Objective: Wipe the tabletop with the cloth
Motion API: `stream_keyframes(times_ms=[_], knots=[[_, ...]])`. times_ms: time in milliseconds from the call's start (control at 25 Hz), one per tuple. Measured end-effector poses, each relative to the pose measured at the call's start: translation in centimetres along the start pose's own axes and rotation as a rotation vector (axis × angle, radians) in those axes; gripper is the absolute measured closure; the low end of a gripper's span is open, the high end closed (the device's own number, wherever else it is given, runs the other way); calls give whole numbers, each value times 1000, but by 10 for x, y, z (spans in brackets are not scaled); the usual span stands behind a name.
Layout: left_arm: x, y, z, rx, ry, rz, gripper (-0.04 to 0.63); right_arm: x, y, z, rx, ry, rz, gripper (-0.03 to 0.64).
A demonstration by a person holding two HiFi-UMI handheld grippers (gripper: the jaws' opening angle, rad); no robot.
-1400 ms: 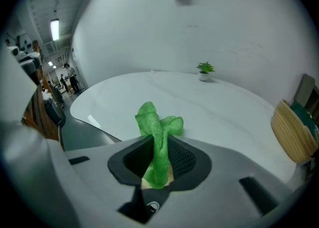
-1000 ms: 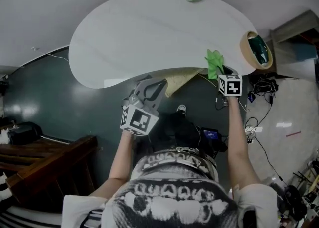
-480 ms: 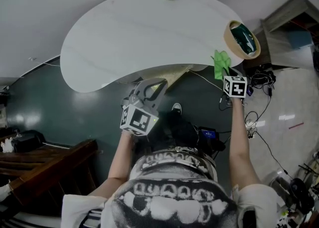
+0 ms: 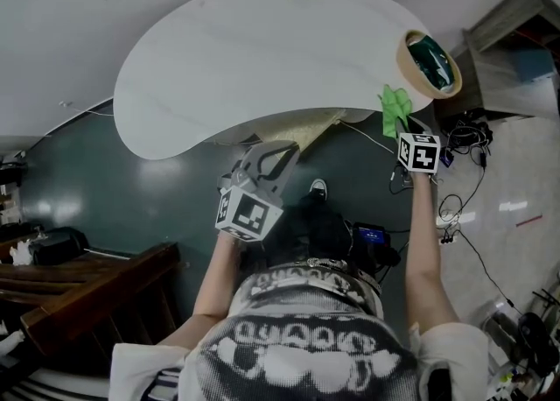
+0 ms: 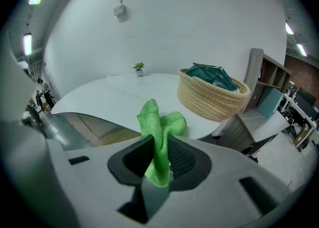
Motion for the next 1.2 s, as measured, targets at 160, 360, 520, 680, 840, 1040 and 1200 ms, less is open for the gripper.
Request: stream_keyframes(times_ms=[160,360,520,680,840,1040,1200], knots=[[-14,6,0,-1,-9,11,583,-7,0,12,-2,-4,-14,531],[-35,15,2,-1,-2,6,583,-22,4,30,0,9,-30,531],[-59,26,6,10,14,7,583,-35,9,55,5,19,-35,531],[-87,40,10,7,11,2,584,-52,13,89,-3,16,-52,531],[-122,54,9,9,7,-7,583,-76,21,131,-9,10,-77,531],[-158,67,7,5,0,-17,584,-106,30,179,-1,-9,-111,531],[-181,75,2,2,-10,-26,583,-129,41,212,11,-25,-135,531]])
Point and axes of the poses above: the fingertips, and each gripper's own axes: x forward along the fingers, z to its left, y out of its underside, the point moved 10 cm from there along -x, backward along the fingers, and after that the axes turned 2 degrees about -z, right-handed, at the moved point
